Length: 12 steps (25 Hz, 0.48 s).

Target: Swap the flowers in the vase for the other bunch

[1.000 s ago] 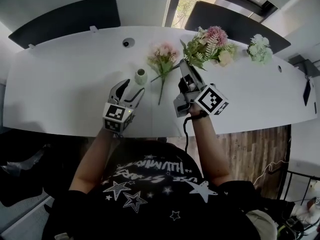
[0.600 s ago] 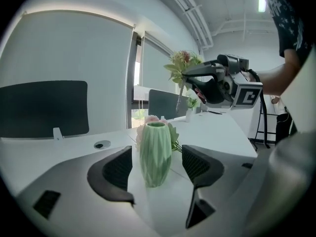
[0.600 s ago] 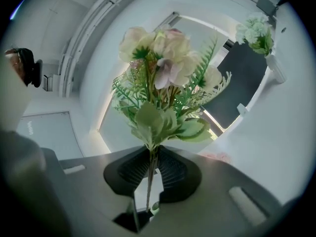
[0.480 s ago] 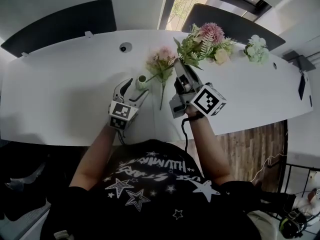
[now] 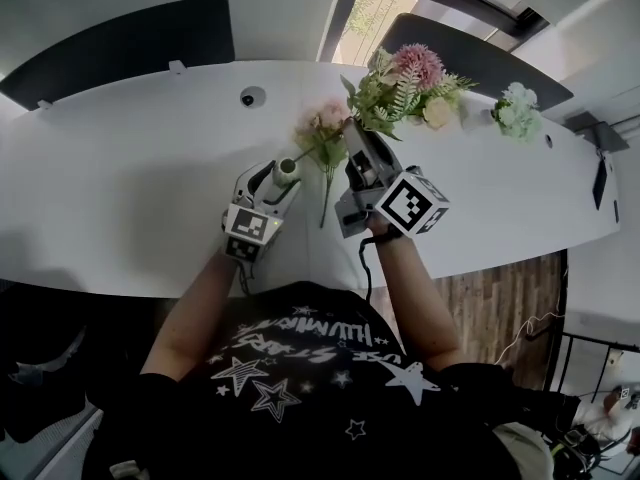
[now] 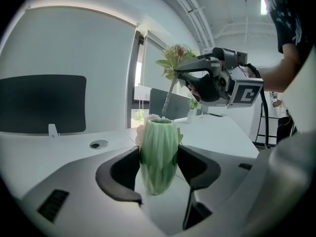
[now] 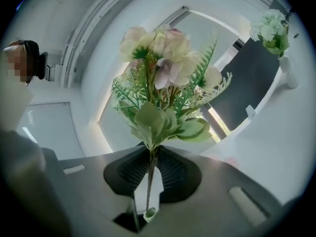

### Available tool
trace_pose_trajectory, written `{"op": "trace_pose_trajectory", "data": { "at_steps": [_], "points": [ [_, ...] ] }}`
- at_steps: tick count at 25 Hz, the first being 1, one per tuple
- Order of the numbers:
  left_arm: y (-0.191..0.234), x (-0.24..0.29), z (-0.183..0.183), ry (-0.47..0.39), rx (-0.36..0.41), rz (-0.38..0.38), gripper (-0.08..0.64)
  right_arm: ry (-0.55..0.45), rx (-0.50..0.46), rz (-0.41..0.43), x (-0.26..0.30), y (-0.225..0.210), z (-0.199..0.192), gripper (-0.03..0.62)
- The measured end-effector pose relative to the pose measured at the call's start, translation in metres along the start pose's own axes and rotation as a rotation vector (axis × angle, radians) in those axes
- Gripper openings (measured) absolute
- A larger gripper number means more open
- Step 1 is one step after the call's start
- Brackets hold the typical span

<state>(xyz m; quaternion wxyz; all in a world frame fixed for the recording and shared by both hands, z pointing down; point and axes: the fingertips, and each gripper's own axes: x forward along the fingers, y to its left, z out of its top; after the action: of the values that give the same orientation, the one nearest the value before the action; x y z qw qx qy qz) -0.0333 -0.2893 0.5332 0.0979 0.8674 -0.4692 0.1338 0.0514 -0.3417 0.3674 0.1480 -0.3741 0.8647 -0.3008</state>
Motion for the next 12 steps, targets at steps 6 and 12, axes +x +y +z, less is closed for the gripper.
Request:
{"op": "trace_pose_trajectory", "data": {
  "at_steps": [6,12],
  "points": [
    [-0.003,-0.002,0.005,-0.011,0.008,-0.011,0.244,0.047,-0.032,0.019,0.010,0.003,-0.012,0.052],
    [-0.002,-0.001,0.001,-0.004,0.003,-0.006,0.244,0.105,-0.150,0.061,0.019,0.012,-0.029,0.052]
  ]
}}
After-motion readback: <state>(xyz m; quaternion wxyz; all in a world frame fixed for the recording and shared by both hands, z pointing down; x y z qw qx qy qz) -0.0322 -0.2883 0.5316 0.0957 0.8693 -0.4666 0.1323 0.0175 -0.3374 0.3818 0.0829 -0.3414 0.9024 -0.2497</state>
